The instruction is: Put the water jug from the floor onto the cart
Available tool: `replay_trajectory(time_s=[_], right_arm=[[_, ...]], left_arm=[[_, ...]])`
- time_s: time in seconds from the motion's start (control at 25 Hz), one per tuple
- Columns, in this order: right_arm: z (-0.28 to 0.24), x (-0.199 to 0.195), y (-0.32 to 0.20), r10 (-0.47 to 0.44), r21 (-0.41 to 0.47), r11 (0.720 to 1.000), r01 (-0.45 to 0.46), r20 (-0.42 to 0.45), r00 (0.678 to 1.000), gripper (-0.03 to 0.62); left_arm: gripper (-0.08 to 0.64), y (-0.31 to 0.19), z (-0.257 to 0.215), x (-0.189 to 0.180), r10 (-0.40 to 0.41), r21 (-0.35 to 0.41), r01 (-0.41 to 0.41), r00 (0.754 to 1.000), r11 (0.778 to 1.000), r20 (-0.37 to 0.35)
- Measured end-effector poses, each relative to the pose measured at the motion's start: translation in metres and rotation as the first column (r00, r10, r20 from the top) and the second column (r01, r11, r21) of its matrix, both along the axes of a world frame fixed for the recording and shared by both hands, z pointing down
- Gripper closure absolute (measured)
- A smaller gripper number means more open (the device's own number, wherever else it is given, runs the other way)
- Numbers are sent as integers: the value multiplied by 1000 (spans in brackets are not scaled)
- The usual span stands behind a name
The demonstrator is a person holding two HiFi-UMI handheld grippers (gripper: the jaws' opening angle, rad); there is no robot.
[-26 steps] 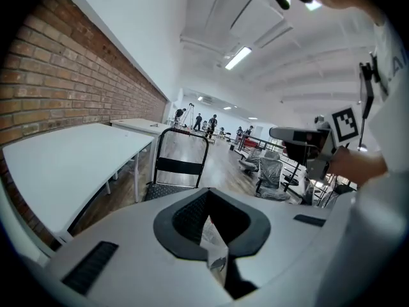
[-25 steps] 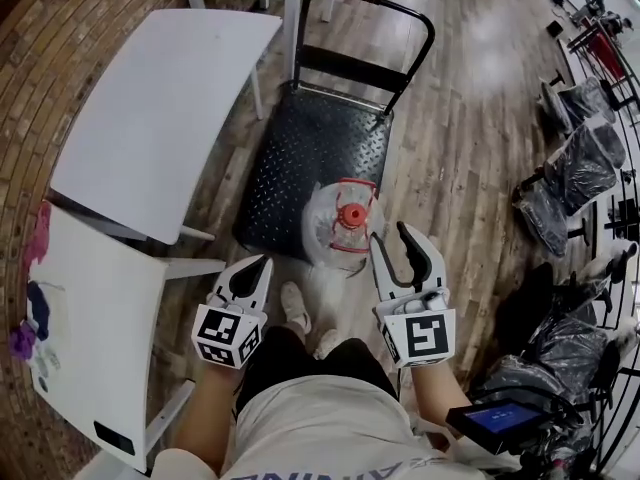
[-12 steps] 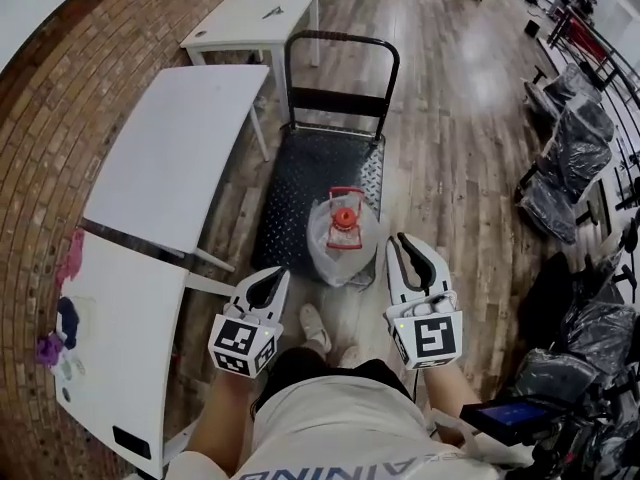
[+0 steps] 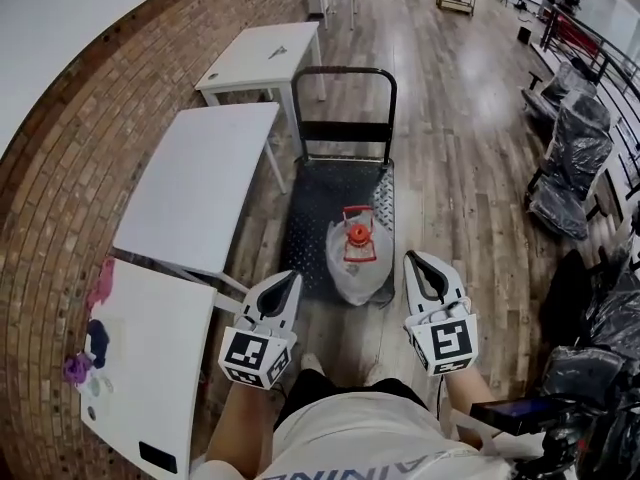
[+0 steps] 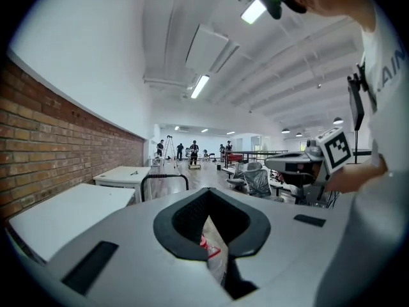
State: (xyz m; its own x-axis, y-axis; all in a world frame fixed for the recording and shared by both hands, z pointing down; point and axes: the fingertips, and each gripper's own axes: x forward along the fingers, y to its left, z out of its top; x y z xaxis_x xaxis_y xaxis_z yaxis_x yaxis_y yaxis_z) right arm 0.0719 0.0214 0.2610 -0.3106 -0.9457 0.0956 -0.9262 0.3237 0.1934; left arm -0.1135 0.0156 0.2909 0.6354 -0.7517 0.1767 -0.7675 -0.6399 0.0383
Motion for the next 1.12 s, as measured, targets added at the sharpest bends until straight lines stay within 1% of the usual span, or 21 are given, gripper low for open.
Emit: replay_trajectory(time_s=[0.12, 0.24, 0.4, 0.48, 0.64, 0.76, 0.96, 1.12], right_arm=[[-12, -10, 5, 6, 28, 1000, -5, -46, 999, 586], [-24, -21, 5, 42, 63, 997, -37, -84, 996, 588], [-26, -41, 6, 81, 73, 995, -73, -118, 990, 589], [-25, -51, 5, 87, 64, 995, -81, -106, 991, 589], [-18, -65, 4, 81, 20, 997, -80, -41, 996, 589], [-14, -66, 5, 84, -2, 996, -84, -51, 995, 589], [-15, -63, 2, 87, -13, 996, -88, -61, 994, 589], [-12, -62, 4, 88, -19, 996, -89, -63, 994, 589]], left_arm=[[560, -3, -20, -6, 16, 42, -14, 999, 999, -46], [559, -7, -29, -15, 56, 51, -52, 995, 997, -84], [558, -10, -32, -37, 88, 58, -83, 993, 995, -80], [558, -12, -33, -51, 89, 66, -84, 993, 994, -77], [558, -16, -29, -71, 80, 64, -74, 993, 995, -92], [560, -16, -24, -74, 83, 50, -78, 991, 996, -107], [559, -18, -21, -69, 93, 41, -89, 988, 995, -121], [559, -16, -19, -65, 103, 37, -100, 987, 994, -120]])
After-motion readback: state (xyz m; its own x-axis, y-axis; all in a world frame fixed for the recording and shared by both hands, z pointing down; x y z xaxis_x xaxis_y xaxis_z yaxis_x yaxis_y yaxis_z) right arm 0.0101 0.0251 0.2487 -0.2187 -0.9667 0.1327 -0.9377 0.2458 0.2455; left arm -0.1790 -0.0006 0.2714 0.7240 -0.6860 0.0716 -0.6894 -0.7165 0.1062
